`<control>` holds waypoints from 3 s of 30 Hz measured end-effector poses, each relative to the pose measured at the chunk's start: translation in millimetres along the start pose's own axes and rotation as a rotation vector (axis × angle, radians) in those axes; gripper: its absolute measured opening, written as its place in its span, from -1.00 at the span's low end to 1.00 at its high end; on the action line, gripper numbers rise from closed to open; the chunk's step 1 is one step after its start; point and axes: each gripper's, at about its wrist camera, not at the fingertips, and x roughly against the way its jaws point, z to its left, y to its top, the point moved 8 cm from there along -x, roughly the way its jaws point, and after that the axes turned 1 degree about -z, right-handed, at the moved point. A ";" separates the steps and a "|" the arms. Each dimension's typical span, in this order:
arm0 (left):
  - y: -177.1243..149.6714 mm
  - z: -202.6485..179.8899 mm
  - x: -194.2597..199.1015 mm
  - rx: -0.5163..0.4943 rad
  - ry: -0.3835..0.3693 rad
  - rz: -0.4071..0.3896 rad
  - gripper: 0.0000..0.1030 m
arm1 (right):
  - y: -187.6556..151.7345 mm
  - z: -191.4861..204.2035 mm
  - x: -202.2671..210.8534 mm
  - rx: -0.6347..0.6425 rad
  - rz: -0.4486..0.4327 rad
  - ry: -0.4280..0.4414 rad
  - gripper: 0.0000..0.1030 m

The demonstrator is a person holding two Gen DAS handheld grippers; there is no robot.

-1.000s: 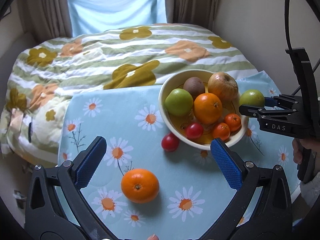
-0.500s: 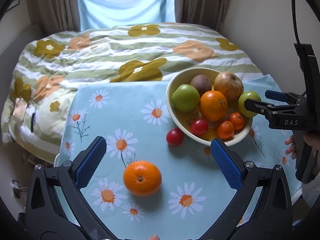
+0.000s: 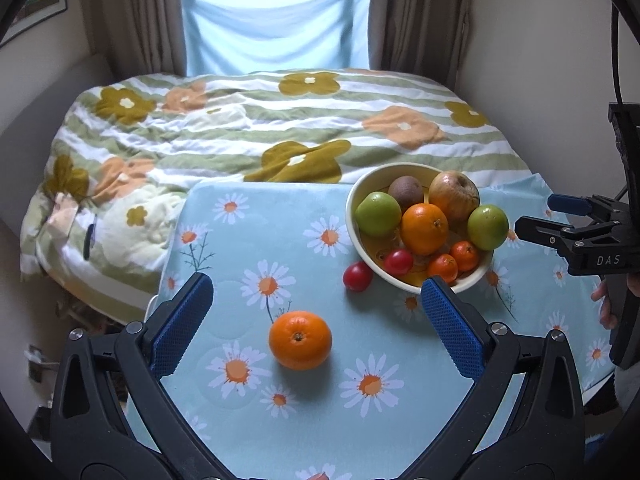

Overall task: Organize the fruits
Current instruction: 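Lower the large green fruit into the bowl and open the right tool, then reach and grasp the small orange on the cloth with the left tool, then grasp the red tomato with the right tool while the left tool holds the orange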

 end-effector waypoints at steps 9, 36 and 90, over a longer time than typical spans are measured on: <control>-12.0 14.7 30.5 -0.025 0.009 -0.012 1.00 | -3.9 22.3 27.3 0.026 -0.003 0.029 1.00; -78.0 12.7 -87.2 -0.453 -0.285 0.185 0.88 | -66.4 81.8 -44.4 -0.278 0.099 -0.148 1.00; -73.5 73.0 -112.4 -0.343 -0.281 0.222 0.23 | -32.4 127.4 -130.2 -0.369 0.041 -0.270 -0.34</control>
